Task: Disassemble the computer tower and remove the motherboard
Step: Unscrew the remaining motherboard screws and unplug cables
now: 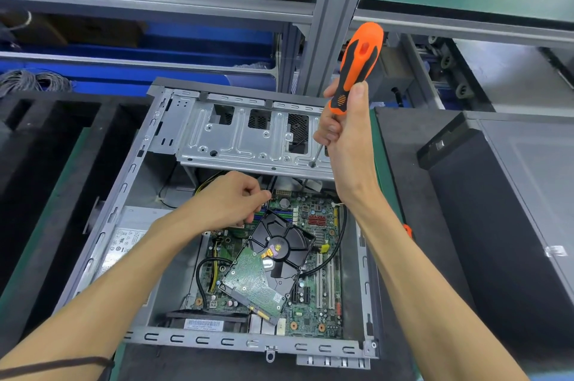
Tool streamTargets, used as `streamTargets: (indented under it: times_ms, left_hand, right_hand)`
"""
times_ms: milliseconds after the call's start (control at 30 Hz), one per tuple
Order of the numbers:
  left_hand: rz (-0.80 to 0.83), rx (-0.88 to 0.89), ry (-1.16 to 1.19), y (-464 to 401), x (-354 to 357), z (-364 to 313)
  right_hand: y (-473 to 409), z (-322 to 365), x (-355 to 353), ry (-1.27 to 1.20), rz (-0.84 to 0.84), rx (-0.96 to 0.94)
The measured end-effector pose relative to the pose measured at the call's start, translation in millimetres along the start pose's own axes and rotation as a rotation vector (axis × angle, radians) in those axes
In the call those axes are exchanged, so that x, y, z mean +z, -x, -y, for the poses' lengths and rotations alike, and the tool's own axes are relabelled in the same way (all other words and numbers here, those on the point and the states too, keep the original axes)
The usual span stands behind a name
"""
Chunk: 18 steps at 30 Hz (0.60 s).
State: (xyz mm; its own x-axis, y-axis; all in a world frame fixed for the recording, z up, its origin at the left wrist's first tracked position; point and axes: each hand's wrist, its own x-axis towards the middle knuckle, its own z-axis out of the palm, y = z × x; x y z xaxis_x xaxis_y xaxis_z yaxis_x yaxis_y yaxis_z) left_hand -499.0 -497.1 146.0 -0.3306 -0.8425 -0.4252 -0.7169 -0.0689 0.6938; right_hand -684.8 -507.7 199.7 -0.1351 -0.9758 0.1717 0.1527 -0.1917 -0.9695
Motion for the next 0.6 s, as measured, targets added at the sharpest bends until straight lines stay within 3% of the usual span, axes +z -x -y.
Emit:
streamTargets:
  times_ms: [300, 600]
  left_hand:
    - [0.001, 0.002, 0.001, -1, 2, 6]
    - [-0.038, 0.017, 0.008, 4, -3, -4]
  right_hand:
    - [4, 1, 4, 0.052, -0.019, -0.015]
    - [-5, 17, -14, 0.375, -0.073, -0.192]
